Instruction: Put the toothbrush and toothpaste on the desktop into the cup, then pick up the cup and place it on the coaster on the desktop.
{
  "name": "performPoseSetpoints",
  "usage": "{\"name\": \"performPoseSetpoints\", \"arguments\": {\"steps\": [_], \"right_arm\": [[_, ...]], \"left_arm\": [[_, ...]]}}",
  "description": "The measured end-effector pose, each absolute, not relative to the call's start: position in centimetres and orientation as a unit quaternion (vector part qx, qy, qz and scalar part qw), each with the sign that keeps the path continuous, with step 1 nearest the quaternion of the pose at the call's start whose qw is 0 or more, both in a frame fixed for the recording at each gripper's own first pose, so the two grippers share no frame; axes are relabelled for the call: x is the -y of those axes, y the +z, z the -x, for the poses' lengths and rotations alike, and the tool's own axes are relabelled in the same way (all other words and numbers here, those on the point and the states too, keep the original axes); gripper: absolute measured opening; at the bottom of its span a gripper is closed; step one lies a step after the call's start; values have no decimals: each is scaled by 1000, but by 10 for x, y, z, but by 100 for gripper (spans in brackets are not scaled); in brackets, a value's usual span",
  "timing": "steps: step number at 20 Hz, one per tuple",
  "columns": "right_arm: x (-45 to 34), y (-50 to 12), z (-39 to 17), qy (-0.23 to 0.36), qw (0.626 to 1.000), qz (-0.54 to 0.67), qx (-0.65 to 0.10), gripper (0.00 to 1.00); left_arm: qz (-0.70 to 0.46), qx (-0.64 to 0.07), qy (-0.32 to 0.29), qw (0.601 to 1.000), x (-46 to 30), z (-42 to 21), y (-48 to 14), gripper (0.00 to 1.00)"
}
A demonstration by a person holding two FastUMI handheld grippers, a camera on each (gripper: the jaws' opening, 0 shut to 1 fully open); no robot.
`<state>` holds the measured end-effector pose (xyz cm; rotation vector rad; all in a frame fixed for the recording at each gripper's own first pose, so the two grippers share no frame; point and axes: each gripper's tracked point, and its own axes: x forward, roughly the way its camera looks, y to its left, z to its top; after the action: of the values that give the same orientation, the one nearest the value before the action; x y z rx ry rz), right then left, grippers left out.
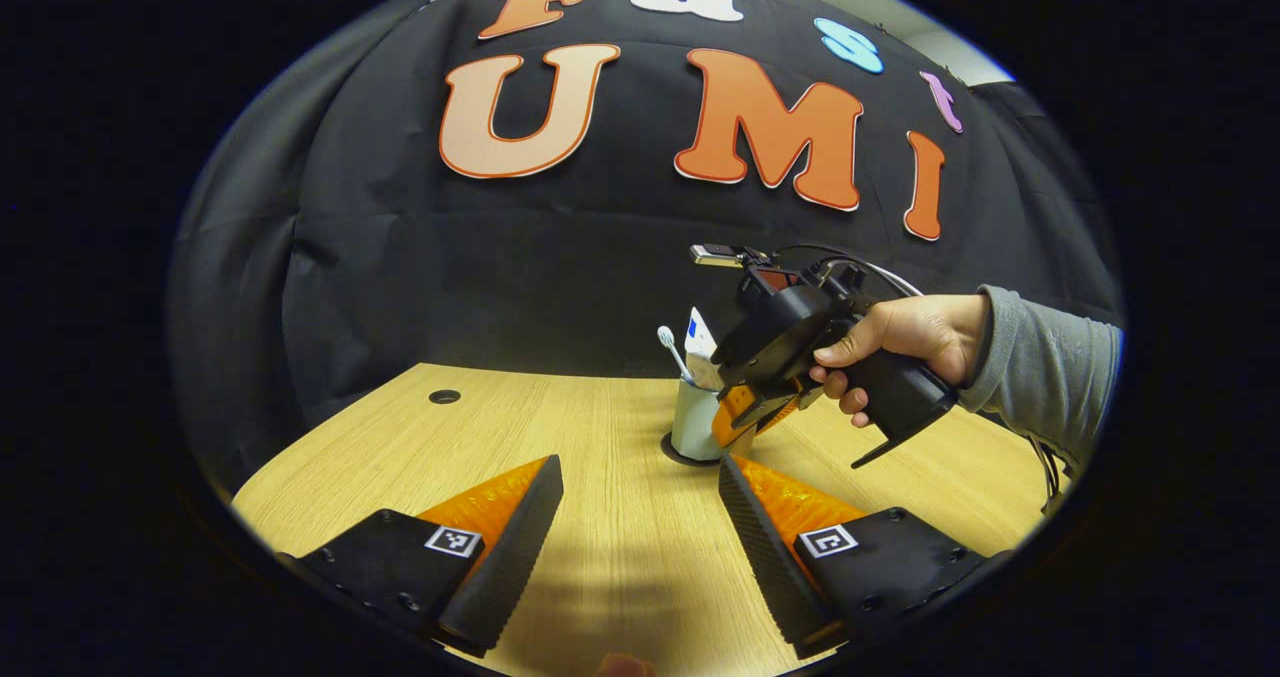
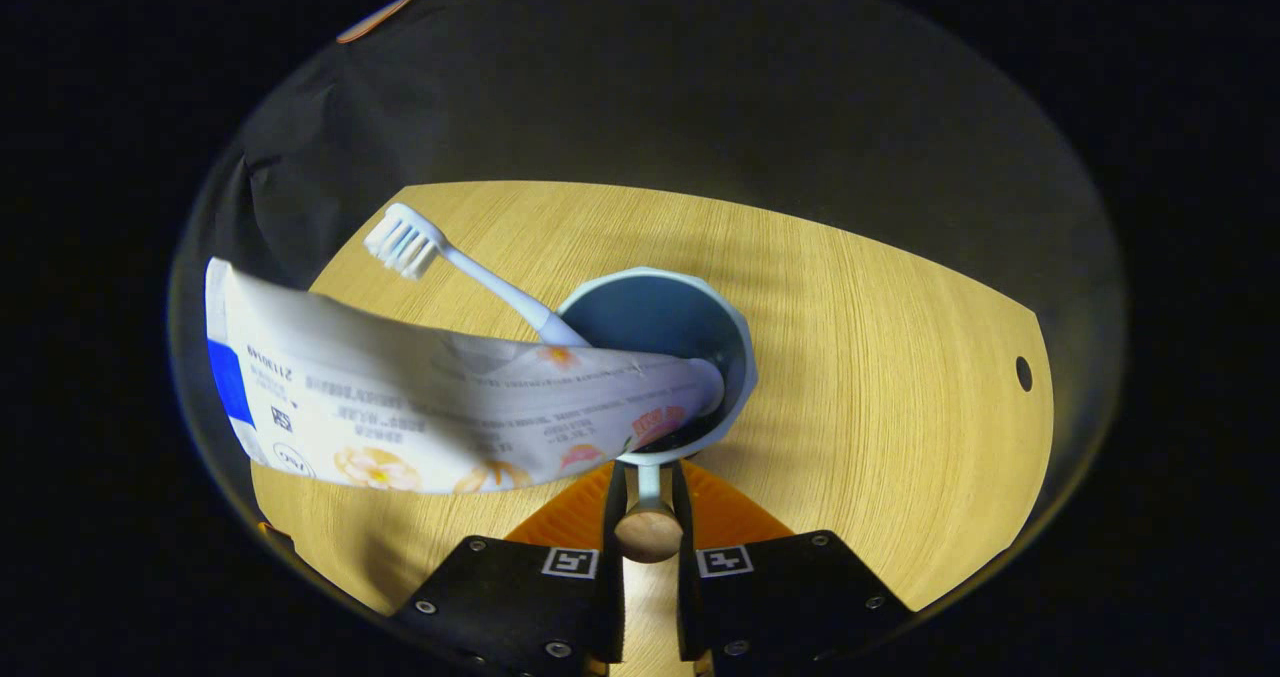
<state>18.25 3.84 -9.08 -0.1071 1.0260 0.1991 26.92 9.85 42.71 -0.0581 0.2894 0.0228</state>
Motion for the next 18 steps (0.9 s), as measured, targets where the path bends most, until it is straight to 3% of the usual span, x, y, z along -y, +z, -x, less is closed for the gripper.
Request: {"name": "performPoseSetpoints", "arguments": {"steps": [2,6,9,10,11,15,17,18], "right_arm": [[-38,-89,-183,96,865,52,-490,22],[-34,-82,-182,105,874,68,-470,33],[-34,-70,-182,122,886,66,-443,53],[-33,-67,-179,123,889,64,-435,54],[-30,-61,-177,123,894,65,-426,64],[-13,-37,-161,123,912,59,-387,72],[-7,-24,-151,128,921,45,-365,65],[-4,-18,-148,131,926,37,-353,70]], "left_arm": [[31,-147,14,989,-101,-268,423,99],[38,-154,15,987,-100,-268,419,99],[37,-152,13,988,-94,-272,421,99],[36,-149,12,988,-92,-274,423,99],[34,-147,10,988,-88,-276,425,99],[31,-135,3,990,-77,-279,436,99],[28,-129,-1,991,-69,-280,442,99],[25,-126,-3,992,-65,-281,445,99]]}}
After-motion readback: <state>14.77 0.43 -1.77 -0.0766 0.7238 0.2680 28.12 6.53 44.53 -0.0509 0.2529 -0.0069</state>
